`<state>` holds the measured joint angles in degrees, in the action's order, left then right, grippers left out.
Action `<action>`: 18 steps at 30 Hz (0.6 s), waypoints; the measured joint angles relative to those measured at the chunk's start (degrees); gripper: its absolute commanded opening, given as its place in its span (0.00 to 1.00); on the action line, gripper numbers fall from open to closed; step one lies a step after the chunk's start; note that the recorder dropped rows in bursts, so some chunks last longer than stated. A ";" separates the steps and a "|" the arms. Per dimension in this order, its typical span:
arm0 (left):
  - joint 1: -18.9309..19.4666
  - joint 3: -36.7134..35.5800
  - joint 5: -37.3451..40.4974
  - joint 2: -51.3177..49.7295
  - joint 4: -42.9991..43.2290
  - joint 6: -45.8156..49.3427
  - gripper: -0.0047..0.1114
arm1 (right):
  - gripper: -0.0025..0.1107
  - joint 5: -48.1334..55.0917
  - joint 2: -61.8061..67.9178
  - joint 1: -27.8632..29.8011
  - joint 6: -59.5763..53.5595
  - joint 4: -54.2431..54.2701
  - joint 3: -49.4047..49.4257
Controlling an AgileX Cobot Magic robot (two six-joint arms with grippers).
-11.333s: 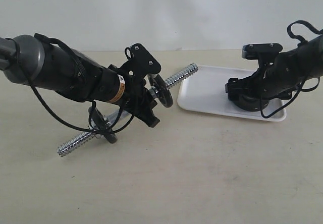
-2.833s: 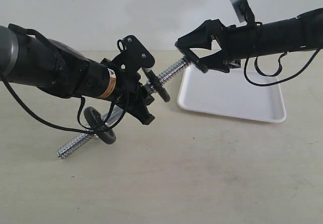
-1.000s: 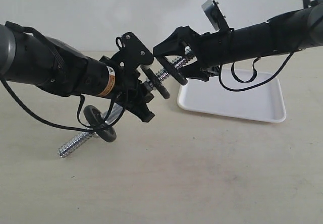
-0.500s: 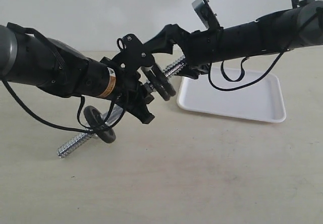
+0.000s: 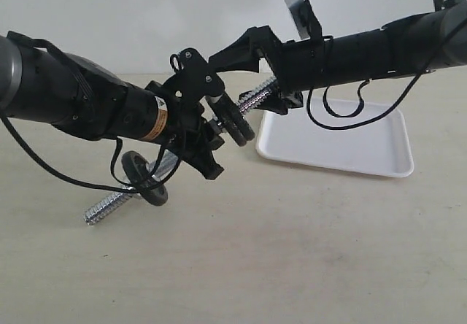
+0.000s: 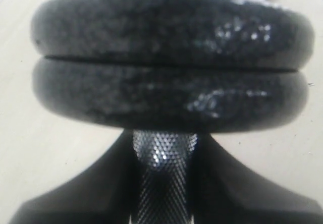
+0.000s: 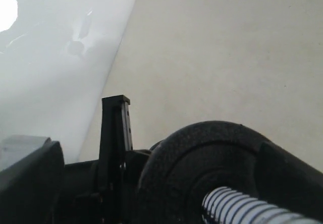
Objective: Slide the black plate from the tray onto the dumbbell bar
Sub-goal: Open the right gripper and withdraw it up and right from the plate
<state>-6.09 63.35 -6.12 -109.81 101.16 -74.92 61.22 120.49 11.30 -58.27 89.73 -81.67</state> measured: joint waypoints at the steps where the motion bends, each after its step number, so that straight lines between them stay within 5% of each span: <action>1: 0.00 0.00 -0.30 0.00 0.00 0.00 0.07 | 0.81 0.82 0.00 0.28 0.09 -0.23 0.00; 18: -0.68 0.45 -0.28 0.00 0.45 0.20 0.07 | 0.81 6.15 -0.44 5.03 0.10 -3.56 0.00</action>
<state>-6.78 63.80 -6.40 -109.81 101.61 -74.72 67.37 120.05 16.34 -58.17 86.17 -81.67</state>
